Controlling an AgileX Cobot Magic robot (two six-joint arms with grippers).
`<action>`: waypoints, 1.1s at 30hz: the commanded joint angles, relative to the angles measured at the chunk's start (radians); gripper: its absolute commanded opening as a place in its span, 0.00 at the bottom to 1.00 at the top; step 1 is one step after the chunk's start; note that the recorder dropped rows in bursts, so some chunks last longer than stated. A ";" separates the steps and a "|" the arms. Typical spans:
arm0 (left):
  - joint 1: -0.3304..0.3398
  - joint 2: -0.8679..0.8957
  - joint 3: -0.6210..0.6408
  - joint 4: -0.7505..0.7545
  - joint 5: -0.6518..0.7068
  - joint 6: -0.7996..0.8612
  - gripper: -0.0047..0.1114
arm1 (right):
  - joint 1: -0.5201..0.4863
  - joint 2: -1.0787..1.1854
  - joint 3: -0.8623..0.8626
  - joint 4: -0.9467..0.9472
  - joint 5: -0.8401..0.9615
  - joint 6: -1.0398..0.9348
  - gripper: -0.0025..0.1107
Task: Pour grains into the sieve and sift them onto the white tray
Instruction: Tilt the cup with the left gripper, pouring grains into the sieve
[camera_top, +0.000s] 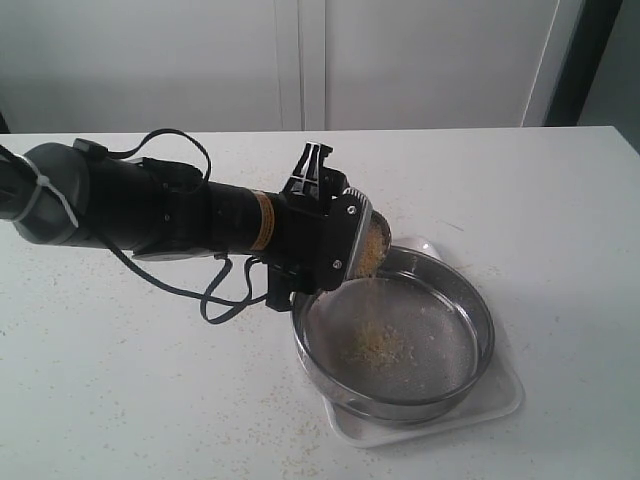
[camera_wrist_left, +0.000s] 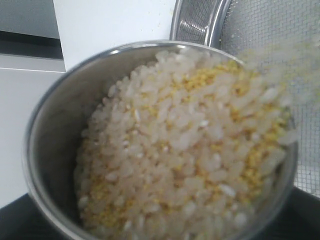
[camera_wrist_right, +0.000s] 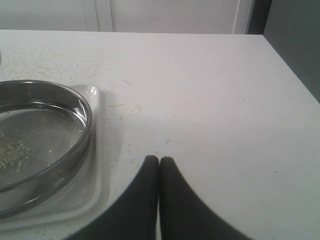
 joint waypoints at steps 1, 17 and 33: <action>-0.002 -0.010 -0.008 -0.007 -0.018 0.004 0.04 | -0.003 -0.005 0.006 -0.002 -0.014 0.001 0.02; -0.002 -0.010 -0.008 -0.007 -0.023 0.106 0.04 | -0.003 -0.005 0.006 -0.002 -0.014 0.001 0.02; -0.002 0.000 -0.033 -0.040 -0.046 0.188 0.04 | -0.003 -0.005 0.006 -0.002 -0.014 0.001 0.02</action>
